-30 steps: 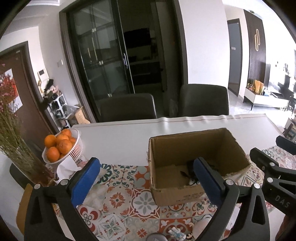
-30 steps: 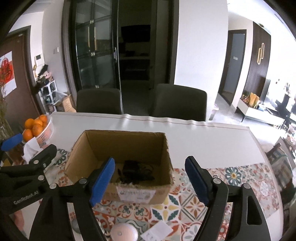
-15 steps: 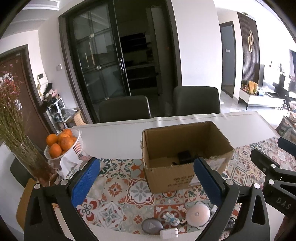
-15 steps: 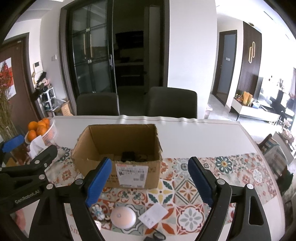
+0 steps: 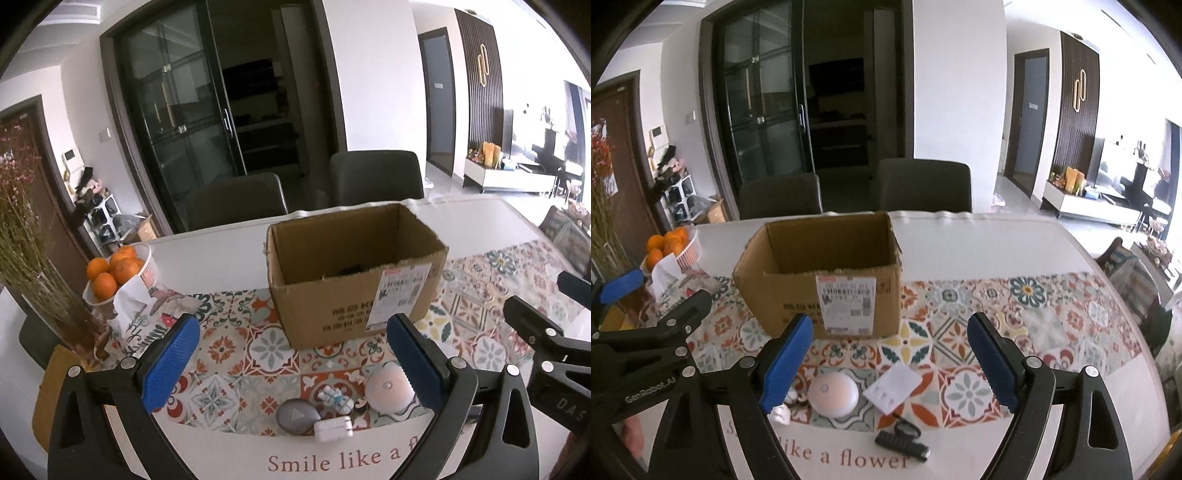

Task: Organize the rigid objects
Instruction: 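Move the right tool to the black bike light while the left tool approaches the white charger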

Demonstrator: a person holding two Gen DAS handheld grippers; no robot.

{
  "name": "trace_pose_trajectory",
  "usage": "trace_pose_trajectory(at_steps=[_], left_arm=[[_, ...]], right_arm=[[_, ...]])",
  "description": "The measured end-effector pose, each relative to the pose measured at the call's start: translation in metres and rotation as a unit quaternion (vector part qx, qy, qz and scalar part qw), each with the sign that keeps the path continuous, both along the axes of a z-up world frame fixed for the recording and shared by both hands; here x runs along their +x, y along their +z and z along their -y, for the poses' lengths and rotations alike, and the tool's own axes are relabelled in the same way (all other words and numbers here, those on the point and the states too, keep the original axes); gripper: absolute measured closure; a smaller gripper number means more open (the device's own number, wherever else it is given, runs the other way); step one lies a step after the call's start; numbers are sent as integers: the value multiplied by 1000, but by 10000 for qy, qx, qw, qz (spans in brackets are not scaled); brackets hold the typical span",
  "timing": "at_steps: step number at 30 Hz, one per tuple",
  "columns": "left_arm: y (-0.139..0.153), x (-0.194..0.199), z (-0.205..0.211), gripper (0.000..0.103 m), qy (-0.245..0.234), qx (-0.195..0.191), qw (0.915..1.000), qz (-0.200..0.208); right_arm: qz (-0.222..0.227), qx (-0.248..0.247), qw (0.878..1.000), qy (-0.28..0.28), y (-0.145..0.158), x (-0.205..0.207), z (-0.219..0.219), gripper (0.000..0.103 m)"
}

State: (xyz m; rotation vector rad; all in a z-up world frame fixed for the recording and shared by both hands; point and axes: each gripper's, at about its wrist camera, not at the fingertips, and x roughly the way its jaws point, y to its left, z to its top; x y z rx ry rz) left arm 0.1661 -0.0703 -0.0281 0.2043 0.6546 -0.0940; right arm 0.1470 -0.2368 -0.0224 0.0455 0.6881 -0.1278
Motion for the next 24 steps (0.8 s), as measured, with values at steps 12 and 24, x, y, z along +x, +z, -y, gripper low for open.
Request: trace_pose_trajectory(at_steps=[12, 24], left_arm=[[-47, -20, 0, 0, 11, 79, 9990, -448], [-85, -35, -3, 0, 142, 0, 9971, -751]], right_arm=[[-504, 134, 9986, -117, -44, -22, 3, 17], [-730, 466, 9962, -129, -90, -37, 6, 17]])
